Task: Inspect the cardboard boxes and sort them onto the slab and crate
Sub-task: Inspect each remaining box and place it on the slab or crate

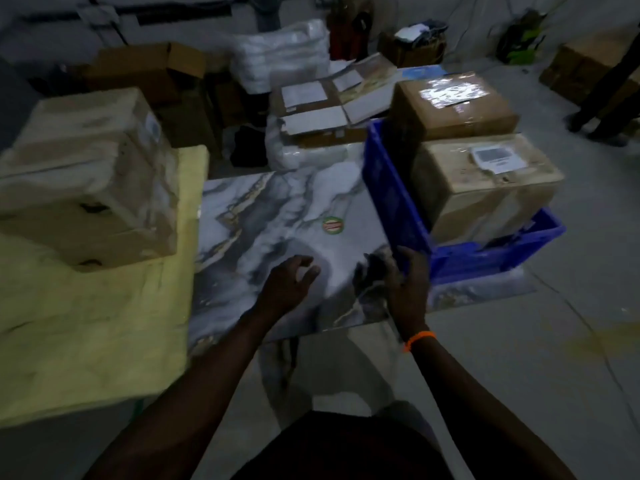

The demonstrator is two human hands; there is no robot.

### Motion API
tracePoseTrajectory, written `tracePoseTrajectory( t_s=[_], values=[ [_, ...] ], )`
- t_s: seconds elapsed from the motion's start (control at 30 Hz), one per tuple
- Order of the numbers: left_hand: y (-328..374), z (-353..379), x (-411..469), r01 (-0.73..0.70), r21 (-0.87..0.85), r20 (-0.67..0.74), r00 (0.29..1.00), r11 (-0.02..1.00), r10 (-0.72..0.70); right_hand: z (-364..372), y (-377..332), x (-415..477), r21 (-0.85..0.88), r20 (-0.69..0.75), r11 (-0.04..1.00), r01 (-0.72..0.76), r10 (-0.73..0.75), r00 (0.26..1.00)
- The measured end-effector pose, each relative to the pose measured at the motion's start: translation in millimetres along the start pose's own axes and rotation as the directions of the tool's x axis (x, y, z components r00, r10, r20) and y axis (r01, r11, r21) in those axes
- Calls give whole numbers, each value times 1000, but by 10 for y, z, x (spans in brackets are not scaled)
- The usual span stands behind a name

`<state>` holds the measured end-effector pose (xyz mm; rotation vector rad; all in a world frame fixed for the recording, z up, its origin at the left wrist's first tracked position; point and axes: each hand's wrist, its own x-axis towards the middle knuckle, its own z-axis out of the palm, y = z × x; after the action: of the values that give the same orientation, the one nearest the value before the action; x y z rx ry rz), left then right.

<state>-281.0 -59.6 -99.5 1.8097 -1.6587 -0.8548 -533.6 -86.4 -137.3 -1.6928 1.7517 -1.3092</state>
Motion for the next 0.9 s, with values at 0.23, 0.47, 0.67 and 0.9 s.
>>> tracePoseTrajectory(
  t_s=[0.23,0.47,0.67,0.9],
  values=[
    [-1156,-1145,-295,-168,526,-128,953,834,273,1311,-970,-351,-196,536,856,478,-315,783],
    [-1663,-2036,-224,-69,657,-176,954,751,242,2055,-1595,-78,-242,653,787,567,-300,695],
    [-2031,-2853,82,-38,670,-168,965,742,202,2872,-2184,66,-230,623,867,442,-218,751],
    [-2735,-3912,154,86,541,-407,898,837,170,3993,-3163,-18,-94,636,953,289,-166,754]
  ],
)
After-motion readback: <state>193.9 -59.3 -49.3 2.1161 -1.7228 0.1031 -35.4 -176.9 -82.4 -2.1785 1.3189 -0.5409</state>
